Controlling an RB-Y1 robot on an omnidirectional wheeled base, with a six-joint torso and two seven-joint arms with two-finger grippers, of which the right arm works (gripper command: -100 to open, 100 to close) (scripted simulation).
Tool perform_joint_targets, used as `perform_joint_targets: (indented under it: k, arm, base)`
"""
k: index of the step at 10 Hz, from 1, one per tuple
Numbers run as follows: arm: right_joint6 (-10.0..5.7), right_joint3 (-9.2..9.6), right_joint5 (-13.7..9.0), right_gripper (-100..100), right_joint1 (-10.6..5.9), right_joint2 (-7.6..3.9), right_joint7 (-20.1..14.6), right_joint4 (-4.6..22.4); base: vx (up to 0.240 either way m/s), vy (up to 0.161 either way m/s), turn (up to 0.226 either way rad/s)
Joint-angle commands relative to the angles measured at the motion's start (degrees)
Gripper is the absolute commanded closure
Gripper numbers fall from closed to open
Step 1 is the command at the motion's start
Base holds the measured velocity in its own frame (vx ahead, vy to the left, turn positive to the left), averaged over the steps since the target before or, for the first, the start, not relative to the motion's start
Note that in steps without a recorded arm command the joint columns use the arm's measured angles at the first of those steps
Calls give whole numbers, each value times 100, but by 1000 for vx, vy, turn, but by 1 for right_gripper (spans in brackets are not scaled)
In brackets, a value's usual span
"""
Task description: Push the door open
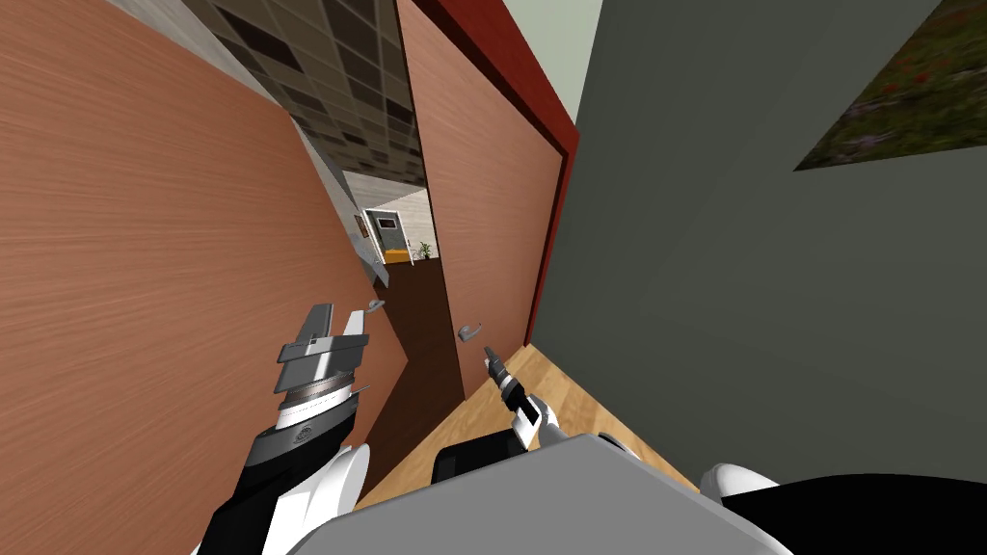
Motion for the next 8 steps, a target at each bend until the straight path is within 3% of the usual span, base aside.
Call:
perform_joint_targets:
  k: [1, 8]
  arm:
    - [-10, -26, -3, -100, 0, 3, 18, 24]
    - [-61, -155, -21, -100, -1, 103, 106, 144]
  base:
    - [138, 57, 36]
    - [195, 89, 36]
